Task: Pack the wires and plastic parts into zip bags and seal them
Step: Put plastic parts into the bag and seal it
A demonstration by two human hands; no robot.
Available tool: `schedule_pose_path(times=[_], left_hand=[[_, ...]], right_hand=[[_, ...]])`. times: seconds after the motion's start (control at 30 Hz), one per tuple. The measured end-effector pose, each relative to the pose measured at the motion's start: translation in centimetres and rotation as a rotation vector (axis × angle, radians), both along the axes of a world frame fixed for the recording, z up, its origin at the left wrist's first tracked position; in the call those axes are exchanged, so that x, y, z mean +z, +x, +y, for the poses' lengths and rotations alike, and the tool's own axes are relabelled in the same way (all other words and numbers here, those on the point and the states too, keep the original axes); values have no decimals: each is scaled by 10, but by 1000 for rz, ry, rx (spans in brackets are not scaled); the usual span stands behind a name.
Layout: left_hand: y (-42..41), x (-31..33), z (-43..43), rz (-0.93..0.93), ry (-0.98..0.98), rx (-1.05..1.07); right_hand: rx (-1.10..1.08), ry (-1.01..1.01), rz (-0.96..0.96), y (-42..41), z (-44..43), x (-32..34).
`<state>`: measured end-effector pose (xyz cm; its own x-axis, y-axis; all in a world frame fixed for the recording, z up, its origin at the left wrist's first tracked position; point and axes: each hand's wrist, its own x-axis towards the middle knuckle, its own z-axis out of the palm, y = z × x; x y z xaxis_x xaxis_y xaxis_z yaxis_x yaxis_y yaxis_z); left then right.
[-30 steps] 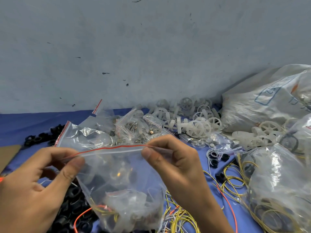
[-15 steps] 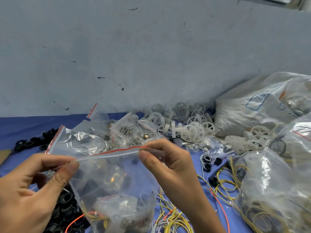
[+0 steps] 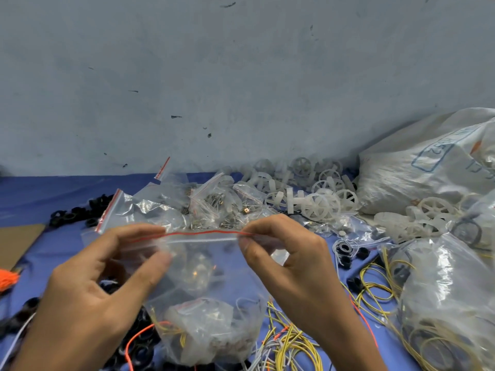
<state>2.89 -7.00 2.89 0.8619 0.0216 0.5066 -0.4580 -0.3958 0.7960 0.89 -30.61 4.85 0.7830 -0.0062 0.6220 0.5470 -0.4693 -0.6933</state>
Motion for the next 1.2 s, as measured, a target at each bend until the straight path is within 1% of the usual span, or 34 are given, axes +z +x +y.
schedule_pose_path(times=[0.13, 0.23, 0.33, 0.43, 0.5, 0.6, 0.73, 0.83, 0.97, 1.2], left_hand=[[-7, 8, -12, -34, -67, -89], [-10, 11, -15, 7, -115, -127], [-12, 12, -16, 30, -92, -110], [-14, 12, -17, 15, -40, -68], [-15, 11, -17, 9, -16, -54], [-16, 9, -18, 20, -31, -80], [-20, 11, -20, 12, 49, -52], [-20, 13, -25, -2, 68, -32], [-21, 12, -29, -56, 102, -58], [-24, 15, -33, -114, 71, -120]], right_hand=[[-21, -31, -35, 0, 7, -1], [-36, -59, -39, -1, 10, -1], [-20, -84, -23, -4, 12, 0], [-13, -107, -19, -7, 14, 2], [-8, -96, -23, -8, 14, 3], [-9, -81, -35, -8, 16, 3], [-17, -80, -41, -7, 19, 4], [-13, -103, -40, -8, 21, 4], [-15, -123, -43, -9, 23, 3], [-14, -158, -61, -9, 26, 1]])
